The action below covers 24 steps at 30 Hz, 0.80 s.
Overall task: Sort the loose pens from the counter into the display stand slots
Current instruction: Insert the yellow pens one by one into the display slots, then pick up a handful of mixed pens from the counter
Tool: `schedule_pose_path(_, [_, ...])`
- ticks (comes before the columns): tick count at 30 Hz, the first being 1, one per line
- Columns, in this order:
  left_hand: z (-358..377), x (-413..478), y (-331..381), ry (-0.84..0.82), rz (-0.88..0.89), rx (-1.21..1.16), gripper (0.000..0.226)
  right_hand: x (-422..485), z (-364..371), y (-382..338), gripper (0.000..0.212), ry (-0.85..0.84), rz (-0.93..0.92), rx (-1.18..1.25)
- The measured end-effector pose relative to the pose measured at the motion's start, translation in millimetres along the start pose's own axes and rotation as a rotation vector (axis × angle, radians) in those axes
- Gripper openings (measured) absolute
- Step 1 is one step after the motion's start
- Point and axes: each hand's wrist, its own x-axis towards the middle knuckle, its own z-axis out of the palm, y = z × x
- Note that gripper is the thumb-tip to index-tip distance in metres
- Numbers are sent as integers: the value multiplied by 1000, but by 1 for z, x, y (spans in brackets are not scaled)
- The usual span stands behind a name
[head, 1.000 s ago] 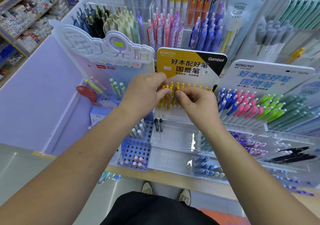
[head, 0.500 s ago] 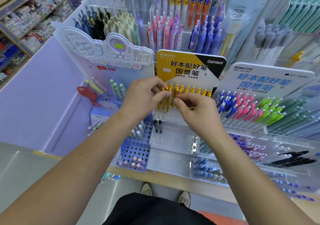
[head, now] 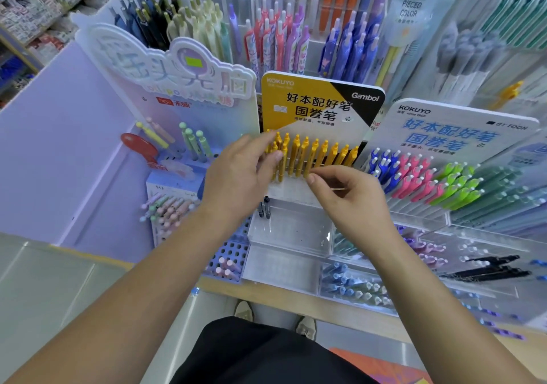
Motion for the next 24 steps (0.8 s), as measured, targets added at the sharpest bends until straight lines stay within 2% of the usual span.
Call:
schedule_pose_path(2, [-3, -29, 12, 27, -45, -142, 40, -17, -7, 4, 10, 1, 22, 46])
schedule_pose_path(4, [1, -69, 20, 16, -75, -224, 31, -39, -12, 11, 10, 0, 44, 93])
schedule_pose_path(8, [19, -129, 23, -220, -253, -303, 42, -80, -15, 32, 14, 16, 77, 128])
schedule_pose_path(11, [27, -151, 21, -286, -286, -322, 49, -111, -12, 41, 21, 35, 99, 106])
schedule_pose_path(15, [30, -166, 22, -387, -213, -368, 48, -153, -8, 43, 23, 235, 156, 115])
schedule_pose_path(20, [36, -187, 20, -552, -115, -382, 47, -215, 1, 50, 11, 524, 373, 144])
schedule_pose_path(24, [40, -217, 32, -693, 19, -362, 46, -285, 4, 56, 13, 682, 509, 119])
